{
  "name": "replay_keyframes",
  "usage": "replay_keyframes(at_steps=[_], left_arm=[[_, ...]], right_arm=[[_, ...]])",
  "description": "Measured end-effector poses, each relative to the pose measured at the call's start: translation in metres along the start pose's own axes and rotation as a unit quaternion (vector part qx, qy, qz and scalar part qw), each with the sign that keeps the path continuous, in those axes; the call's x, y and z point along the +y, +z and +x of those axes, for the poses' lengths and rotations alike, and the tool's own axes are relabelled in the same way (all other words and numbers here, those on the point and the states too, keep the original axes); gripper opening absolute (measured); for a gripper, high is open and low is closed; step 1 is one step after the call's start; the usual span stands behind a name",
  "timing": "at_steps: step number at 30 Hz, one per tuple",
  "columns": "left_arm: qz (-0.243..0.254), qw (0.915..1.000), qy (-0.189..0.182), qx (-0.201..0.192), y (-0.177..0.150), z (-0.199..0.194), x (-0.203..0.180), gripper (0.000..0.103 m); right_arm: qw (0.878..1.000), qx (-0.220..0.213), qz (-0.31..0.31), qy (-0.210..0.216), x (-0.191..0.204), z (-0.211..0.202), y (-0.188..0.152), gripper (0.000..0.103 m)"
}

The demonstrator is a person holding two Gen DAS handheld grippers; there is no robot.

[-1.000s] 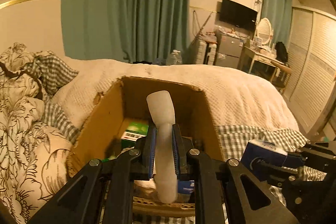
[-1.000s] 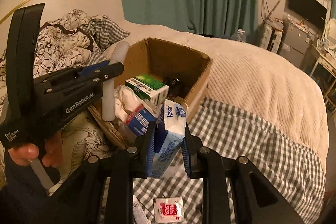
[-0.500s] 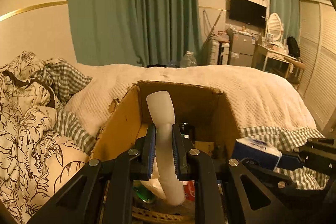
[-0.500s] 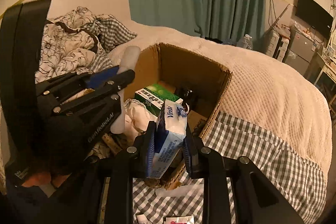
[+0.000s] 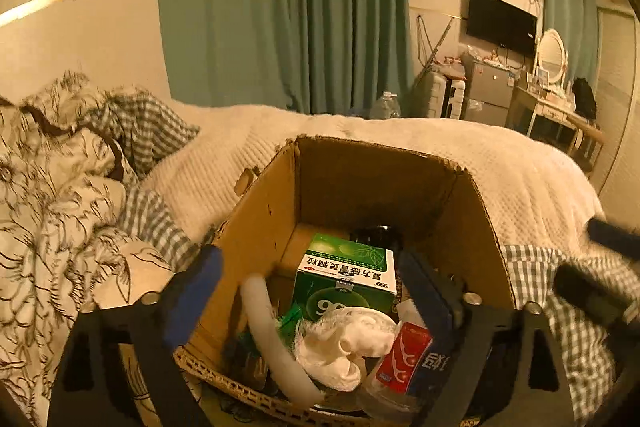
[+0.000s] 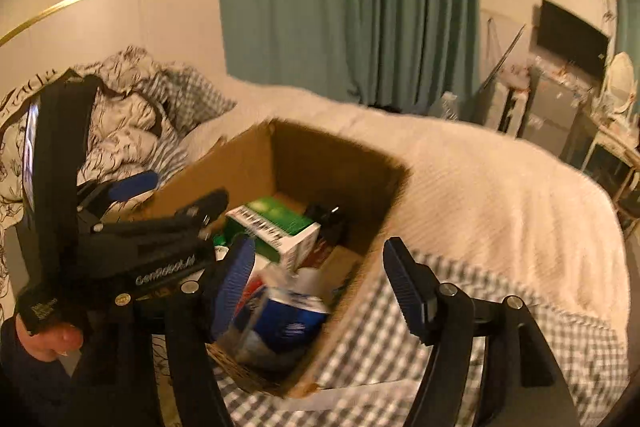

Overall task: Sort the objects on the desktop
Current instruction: 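Carry white piece and Vinda box over the cardboard box and release both, then grasp the black rubber ring with the right gripper while the left grasps the red-white sachet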

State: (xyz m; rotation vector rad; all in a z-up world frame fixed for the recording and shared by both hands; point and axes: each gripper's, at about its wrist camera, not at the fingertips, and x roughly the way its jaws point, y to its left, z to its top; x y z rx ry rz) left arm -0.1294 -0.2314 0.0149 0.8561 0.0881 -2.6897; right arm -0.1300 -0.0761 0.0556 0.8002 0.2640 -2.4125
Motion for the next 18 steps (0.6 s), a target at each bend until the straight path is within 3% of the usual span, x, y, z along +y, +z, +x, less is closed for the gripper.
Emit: replay_keyframes(at_steps=[6, 13, 15, 18], left_arm=[[0.063, 0.998, 0.004, -0.009, -0.012, -0.025, -0.039, 0.097], [0.087, 0.9923, -0.083, 0.028, -0.046, -0.066, -0.093, 0.097], [0.084, 0.9906, -0.098, 0.044, -0.064, -0.074, -0.107, 0.103], [0.099, 0.9884, -0.09, 0.073, -0.094, -0.073, -0.125, 0.103]], right_arm=[[0.999, 0.028, -0.017, -0.032, -0.032, -0.047, -0.016, 0.067], [0.989, 0.112, -0.049, -0.087, -0.071, -0.092, -0.095, 0.067], [0.987, 0.13, -0.042, -0.082, -0.08, -0.097, -0.12, 0.067], [0.986, 0.163, -0.006, -0.045, -0.095, -0.091, -0.152, 0.067]])
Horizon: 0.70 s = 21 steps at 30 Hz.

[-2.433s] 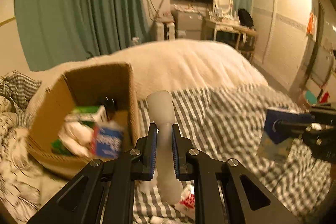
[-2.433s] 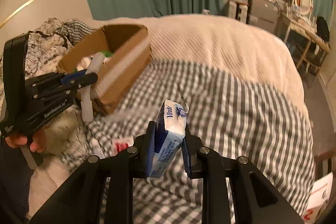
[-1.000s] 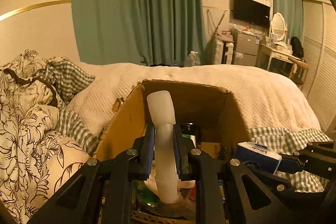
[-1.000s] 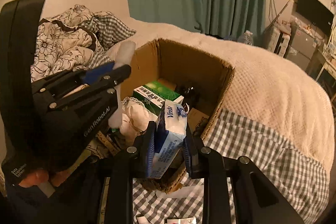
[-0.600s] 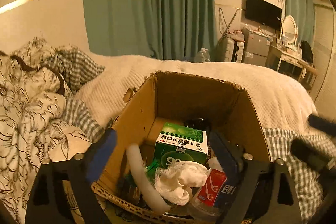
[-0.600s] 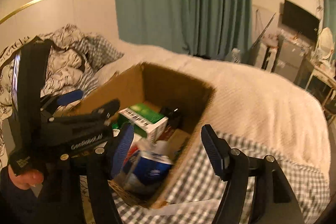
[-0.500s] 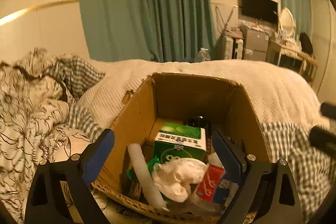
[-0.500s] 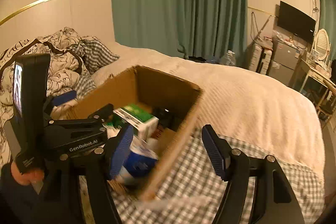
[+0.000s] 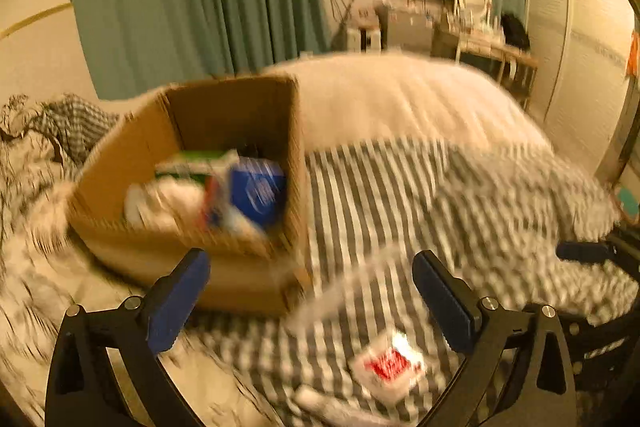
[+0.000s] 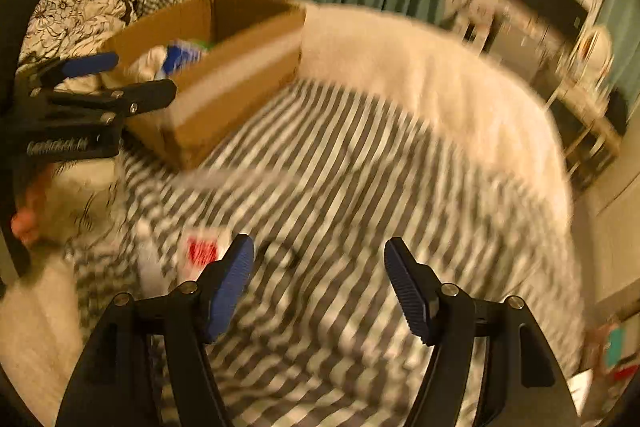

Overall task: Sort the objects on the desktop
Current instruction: 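Grasp the black rubber ring with the right gripper while the left grasps the red-white sachet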

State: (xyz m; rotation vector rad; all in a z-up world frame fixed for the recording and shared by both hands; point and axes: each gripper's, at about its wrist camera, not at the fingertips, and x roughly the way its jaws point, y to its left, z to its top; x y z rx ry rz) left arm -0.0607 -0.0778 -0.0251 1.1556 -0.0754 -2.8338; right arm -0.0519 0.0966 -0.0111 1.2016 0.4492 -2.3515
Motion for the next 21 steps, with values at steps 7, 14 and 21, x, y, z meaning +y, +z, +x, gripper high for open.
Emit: replay_keyframes(at_steps=[7, 14, 21], left_arm=[[0.058, 0.9946, 0.03, 0.08, -0.034, 0.049, -0.031, 0.103], [0.015, 0.9866, 0.029, 0.16, -0.052, 0.091, -0.013, 0.103], [-0.014, 0.9839, 0.033, 0.175, -0.053, 0.097, -0.002, 0.103]], right_arm=[[0.998, 0.043, 0.012, 0.042, 0.002, 0.052, -0.005, 0.067], [0.993, 0.089, 0.018, 0.075, 0.007, 0.097, -0.003, 0.067], [0.99, 0.125, 0.011, 0.056, 0.012, 0.129, 0.002, 0.048]])
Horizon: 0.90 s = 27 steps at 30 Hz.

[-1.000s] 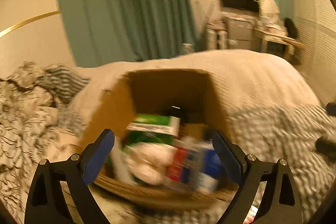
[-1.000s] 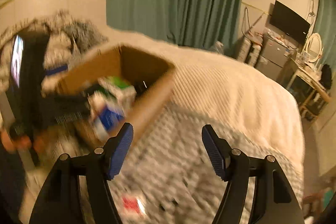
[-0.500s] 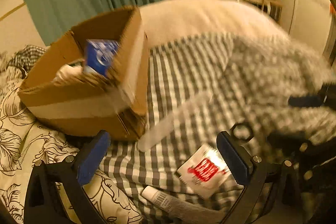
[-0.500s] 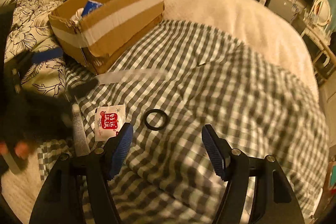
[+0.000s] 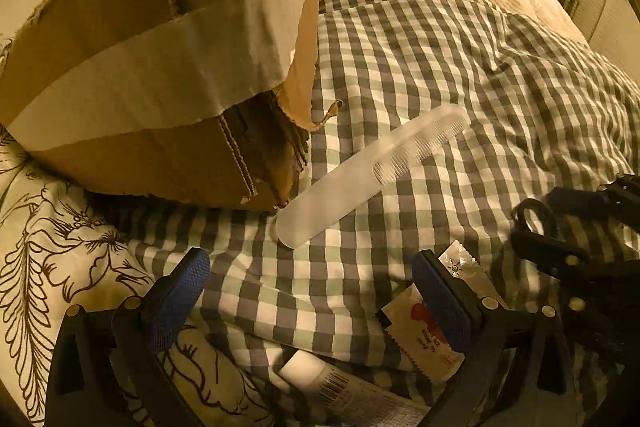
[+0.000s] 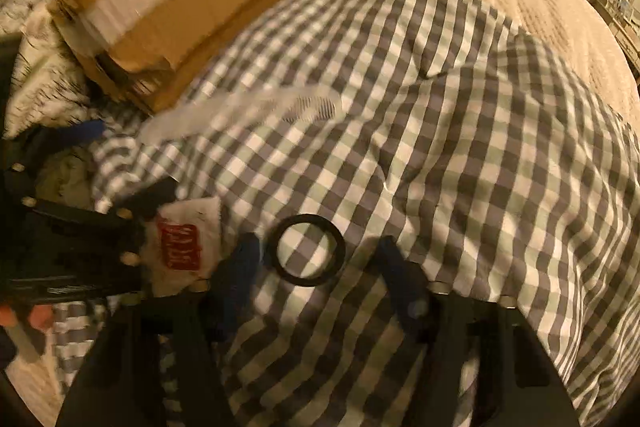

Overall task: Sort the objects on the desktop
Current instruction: 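Grasp the black rubber ring with the right gripper while the left grasps the red-white sachet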

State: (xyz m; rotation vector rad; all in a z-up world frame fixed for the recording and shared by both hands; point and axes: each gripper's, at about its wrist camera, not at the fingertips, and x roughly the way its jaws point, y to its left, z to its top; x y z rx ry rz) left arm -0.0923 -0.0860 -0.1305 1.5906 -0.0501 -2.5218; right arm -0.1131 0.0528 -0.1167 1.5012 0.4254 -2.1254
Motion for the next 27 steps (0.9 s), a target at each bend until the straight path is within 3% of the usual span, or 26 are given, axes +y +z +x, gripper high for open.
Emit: replay_keyframes(at_steps=[1, 3, 4, 8, 12, 14, 16, 18, 19, 20, 21, 27], left_arm=[[0.003, 1.0, -0.002, -0.002, -0.001, -0.002, -0.001, 0.103], [0.018, 0.9997, -0.011, -0.008, -0.002, -0.007, -0.008, 0.103], [0.029, 0.9994, -0.019, -0.009, -0.004, -0.01, -0.012, 0.103], [0.096, 0.9937, -0.059, -0.001, -0.013, -0.017, -0.044, 0.103], [0.169, 0.9844, -0.045, 0.013, -0.025, -0.009, -0.076, 0.103], [0.179, 0.9829, -0.042, 0.011, -0.026, -0.007, -0.08, 0.102], [0.175, 0.9827, -0.06, 0.013, -0.032, -0.008, -0.077, 0.089], [0.172, 0.9822, -0.073, 0.013, -0.034, -0.011, -0.076, 0.052], [0.175, 0.9813, -0.079, 0.014, -0.035, -0.012, -0.076, 0.04], [0.178, 0.9806, -0.08, 0.014, -0.035, -0.014, -0.077, 0.014], [0.184, 0.9803, -0.071, 0.009, -0.035, -0.016, -0.08, 0.006], [0.189, 0.9783, -0.074, -0.041, -0.04, -0.04, -0.078, 0.004]], right_arm=[[1.0, 0.003, -0.004, -0.006, 0.002, 0.002, 0.0, 0.045], [1.0, 0.002, -0.008, -0.007, 0.006, -0.001, -0.001, 0.01], [1.0, -0.002, -0.008, -0.006, 0.006, -0.004, -0.001, 0.007], [0.999, -0.032, -0.003, -0.025, 0.004, -0.026, -0.001, 0.006], [0.998, -0.053, 0.015, -0.034, -0.008, -0.043, -0.006, 0.006], [0.998, -0.056, 0.025, -0.033, -0.011, -0.047, -0.007, 0.006], [0.998, -0.056, 0.03, -0.031, -0.015, -0.05, -0.008, 0.006], [0.998, -0.055, 0.031, -0.029, -0.016, -0.049, -0.01, 0.006], [0.997, -0.056, 0.031, -0.03, -0.017, -0.049, -0.01, 0.006], [0.998, -0.055, 0.032, -0.031, -0.017, -0.049, -0.01, 0.006], [0.998, -0.054, 0.032, -0.03, -0.018, -0.05, -0.011, 0.006], [0.997, -0.056, 0.029, -0.033, -0.015, -0.048, -0.01, 0.006]])
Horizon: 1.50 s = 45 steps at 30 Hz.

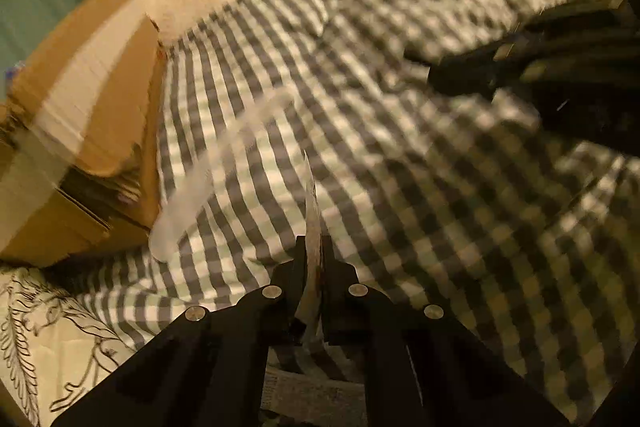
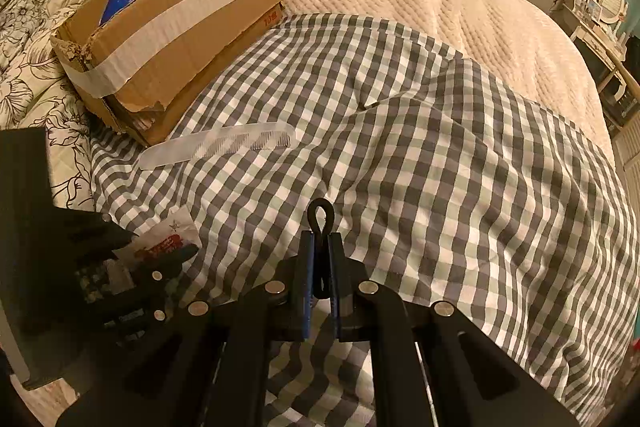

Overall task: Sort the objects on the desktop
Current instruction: 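Grasp the black rubber ring with the right gripper while the left grasps the red-white sachet, then carry sachet and rubber ring over the cardboard box and release both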

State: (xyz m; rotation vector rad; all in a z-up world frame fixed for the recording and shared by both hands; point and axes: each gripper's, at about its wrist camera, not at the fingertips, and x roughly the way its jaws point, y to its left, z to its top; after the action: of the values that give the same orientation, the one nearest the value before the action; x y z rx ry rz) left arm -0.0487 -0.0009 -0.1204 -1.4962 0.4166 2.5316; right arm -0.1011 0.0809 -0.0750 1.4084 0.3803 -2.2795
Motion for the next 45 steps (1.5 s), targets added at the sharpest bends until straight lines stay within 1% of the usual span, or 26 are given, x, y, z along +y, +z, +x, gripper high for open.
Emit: replay_keyframes(at_steps=[5, 6, 12, 15, 18, 22, 25, 29, 31, 34, 36, 38, 40, 41, 42, 45], left_arm=[[-0.025, 0.9977, 0.011, -0.061, 0.011, -0.022, 0.015, 0.004], [-0.033, 0.9969, 0.012, -0.07, 0.018, -0.019, 0.023, 0.004], [-0.077, 0.9897, 0.015, -0.119, 0.031, -0.053, 0.053, 0.004], [-0.092, 0.9871, 0.022, -0.129, 0.038, -0.067, 0.066, 0.004], [-0.1, 0.9843, 0.035, -0.141, 0.041, -0.085, 0.074, 0.004], [-0.105, 0.9824, 0.045, -0.148, 0.052, -0.096, 0.082, 0.005], [-0.108, 0.9823, 0.054, -0.143, 0.061, -0.104, 0.091, 0.005], [-0.118, 0.9792, 0.064, -0.152, 0.073, -0.121, 0.111, 0.005], [-0.118, 0.9754, 0.078, -0.169, 0.08, -0.133, 0.121, 0.005], [-0.134, 0.96, 0.122, -0.213, 0.09, -0.155, 0.14, 0.005], [-0.154, 0.9528, 0.128, -0.229, 0.096, -0.16, 0.157, 0.005], [-0.172, 0.9492, 0.122, -0.233, 0.099, -0.157, 0.174, 0.005], [-0.185, 0.9437, 0.138, -0.237, 0.095, -0.147, 0.187, 0.005], [-0.195, 0.9392, 0.154, -0.237, 0.088, -0.139, 0.195, 0.005], [-0.201, 0.938, 0.157, -0.235, 0.083, -0.133, 0.199, 0.005], [-0.222, 0.9413, 0.14, -0.212, 0.078, -0.11, 0.225, 0.005]], right_arm=[[1.0, -0.009, 0.001, -0.001, 0.003, -0.007, 0.001, 0.006], [1.0, -0.017, -0.001, -0.006, 0.005, -0.012, 0.001, 0.006], [0.997, -0.064, -0.018, -0.026, 0.022, -0.046, 0.007, 0.006], [0.995, -0.091, -0.036, -0.036, 0.033, -0.065, 0.008, 0.006], [0.993, -0.11, -0.046, -0.026, 0.042, -0.081, 0.007, 0.006], [0.991, -0.121, -0.049, -0.013, 0.053, -0.095, 0.007, 0.006], [0.99, -0.129, -0.051, -0.006, 0.057, -0.107, 0.01, 0.006], [0.988, -0.141, -0.058, -0.013, 0.058, -0.124, 0.021, 0.006], [0.987, -0.149, -0.053, -0.002, 0.054, -0.136, 0.03, 0.006], [0.986, -0.161, -0.04, 0.02, 0.049, -0.151, 0.046, 0.006], [0.984, -0.171, -0.039, 0.028, 0.05, -0.158, 0.057, 0.006], [0.983, -0.176, -0.039, 0.038, 0.053, -0.161, 0.07, 0.006], [0.982, -0.18, -0.042, 0.046, 0.059, -0.16, 0.083, 0.006], [0.981, -0.18, -0.045, 0.053, 0.065, -0.157, 0.091, 0.006], [0.981, -0.181, -0.049, 0.057, 0.069, -0.155, 0.094, 0.006], [0.977, -0.188, -0.065, 0.075, 0.087, -0.145, 0.111, 0.006]])
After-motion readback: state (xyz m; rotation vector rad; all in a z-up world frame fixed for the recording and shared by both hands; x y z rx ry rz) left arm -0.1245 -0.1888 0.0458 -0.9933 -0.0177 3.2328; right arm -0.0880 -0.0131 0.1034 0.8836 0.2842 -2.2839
